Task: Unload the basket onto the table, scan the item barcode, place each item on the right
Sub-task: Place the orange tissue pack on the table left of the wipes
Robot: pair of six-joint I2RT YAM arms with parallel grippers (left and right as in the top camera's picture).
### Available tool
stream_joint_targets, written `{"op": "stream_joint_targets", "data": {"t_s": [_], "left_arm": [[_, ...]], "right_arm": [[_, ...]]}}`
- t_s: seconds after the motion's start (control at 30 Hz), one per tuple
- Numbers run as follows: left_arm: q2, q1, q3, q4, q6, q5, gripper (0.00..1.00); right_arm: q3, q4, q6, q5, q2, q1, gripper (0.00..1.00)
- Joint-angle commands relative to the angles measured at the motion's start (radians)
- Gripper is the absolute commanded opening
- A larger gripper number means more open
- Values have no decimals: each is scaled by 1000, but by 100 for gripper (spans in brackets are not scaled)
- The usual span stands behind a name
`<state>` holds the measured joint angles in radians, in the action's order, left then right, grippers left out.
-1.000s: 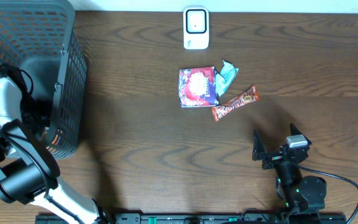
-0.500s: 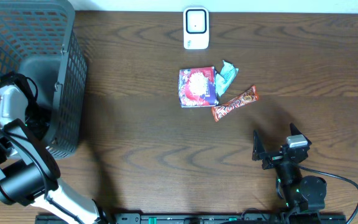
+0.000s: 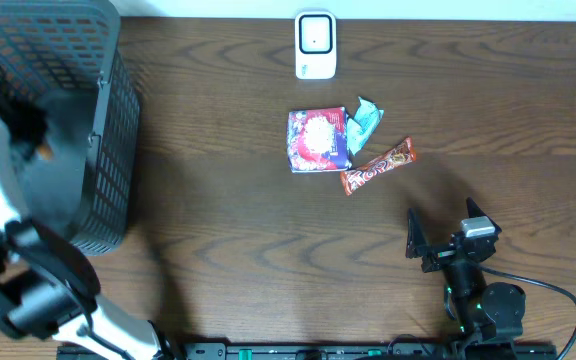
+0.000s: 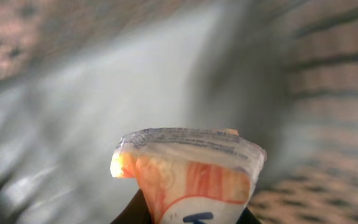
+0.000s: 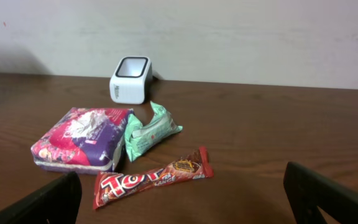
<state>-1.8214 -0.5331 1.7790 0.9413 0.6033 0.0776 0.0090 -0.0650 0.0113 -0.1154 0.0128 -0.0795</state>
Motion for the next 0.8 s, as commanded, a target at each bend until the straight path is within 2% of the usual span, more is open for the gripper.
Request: {"op": "stream_joint_targets", "data": {"t_s": [0.0, 0.07, 0.17, 0.3, 0.37, 0.5, 0.57, 0.77], "left_arm": [[162, 2, 132, -27, 4, 72, 7], [238, 11, 153, -61, 14, 76, 7], [326, 43, 152, -94, 100, 156, 8], [374, 188, 152, -140, 108, 315, 7], [370, 291, 151, -139, 61, 319, 8], [337, 515, 134, -129, -164, 312, 7], [307, 615, 124, -95, -232, 256, 8], [159, 832, 87, 69, -304, -58, 12]], "right_arm": [[-3, -2, 3, 1, -4, 0, 99], [-3, -2, 2, 1, -4, 0, 99], [-3, -2, 3, 1, -4, 0, 99], [-3, -2, 3, 1, -4, -1, 99], [-3, -2, 3, 1, -4, -1, 99], [-3, -2, 3, 1, -4, -1, 99], [-3, -2, 3, 1, -4, -1, 99], [-3, -2, 3, 1, -4, -1, 99]]}}
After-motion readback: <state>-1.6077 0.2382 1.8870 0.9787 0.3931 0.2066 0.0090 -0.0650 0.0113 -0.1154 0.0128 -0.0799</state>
